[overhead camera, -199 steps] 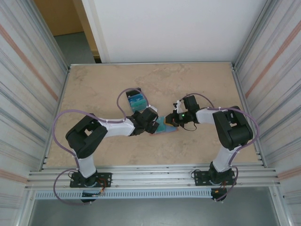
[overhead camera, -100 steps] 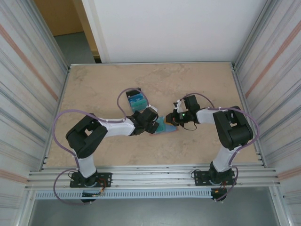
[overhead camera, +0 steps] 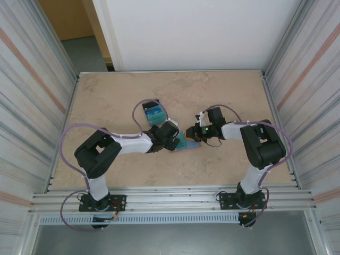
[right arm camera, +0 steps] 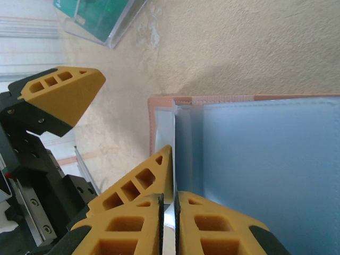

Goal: Take the credit cards out of the card holder

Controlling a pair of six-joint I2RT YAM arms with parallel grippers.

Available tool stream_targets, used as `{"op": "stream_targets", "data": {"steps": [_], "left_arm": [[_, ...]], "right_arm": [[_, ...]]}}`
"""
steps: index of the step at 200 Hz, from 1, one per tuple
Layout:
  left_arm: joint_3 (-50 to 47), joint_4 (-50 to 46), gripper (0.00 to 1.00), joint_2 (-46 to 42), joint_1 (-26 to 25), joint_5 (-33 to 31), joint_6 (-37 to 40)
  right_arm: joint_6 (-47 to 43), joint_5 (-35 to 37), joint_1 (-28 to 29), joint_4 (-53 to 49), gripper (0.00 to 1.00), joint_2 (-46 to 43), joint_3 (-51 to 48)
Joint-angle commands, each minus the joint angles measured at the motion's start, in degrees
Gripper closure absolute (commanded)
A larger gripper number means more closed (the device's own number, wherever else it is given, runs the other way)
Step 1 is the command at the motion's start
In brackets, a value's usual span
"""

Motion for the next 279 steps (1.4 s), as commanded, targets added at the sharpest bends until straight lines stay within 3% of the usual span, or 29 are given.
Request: {"op": "stream_targets", "data": {"steps": [1, 171, 223, 279], "left_arm": [[0.2, -3.7, 0.01, 1.6, -0.1, -1.2, 1.1], [-0.1, -4.3, 0.01, 1.6, -0.1, -2.2, 1.1], [-0.1, -4.3, 0.01, 1.6, -0.1, -2.3, 1.0], [0.1, -4.5, 0.01, 1.6, 0.0, -2.3, 1.0]], "right_arm": [[1.3, -2.0, 0.6, 1.7, 0.85, 1.0, 0.0], [0.9, -2.6, -1.5, 1.3, 0.85, -1.6, -1.3], [0.8, -3.0, -1.6, 1.4, 0.9, -2.0, -1.6], [-1.9, 2.2, -1.6, -3.5, 0.76, -1.9, -1.4]]}}
